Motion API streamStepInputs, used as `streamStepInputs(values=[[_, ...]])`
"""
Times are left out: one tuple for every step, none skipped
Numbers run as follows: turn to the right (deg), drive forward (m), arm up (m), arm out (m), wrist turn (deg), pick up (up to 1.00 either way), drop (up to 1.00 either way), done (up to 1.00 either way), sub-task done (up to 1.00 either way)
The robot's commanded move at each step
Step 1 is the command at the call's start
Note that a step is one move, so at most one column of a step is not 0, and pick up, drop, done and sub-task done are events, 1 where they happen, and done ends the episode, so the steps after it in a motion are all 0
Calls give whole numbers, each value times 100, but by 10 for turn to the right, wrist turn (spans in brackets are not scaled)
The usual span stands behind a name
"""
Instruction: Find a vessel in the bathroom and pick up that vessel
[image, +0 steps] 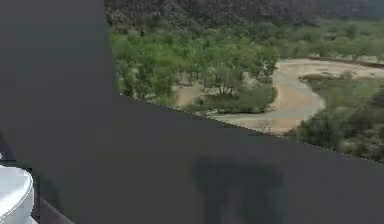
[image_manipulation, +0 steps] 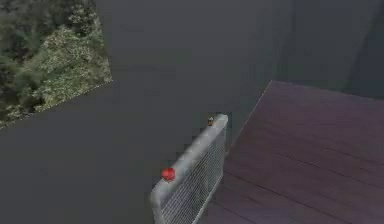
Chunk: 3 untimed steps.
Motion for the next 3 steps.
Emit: streamStepInputs(values=[[-450,0,0,0,0,0,0,0,0],[-450,0,0,0,0,0,0,0,0],[-450,0,0,0,0,0,0,0,0]])
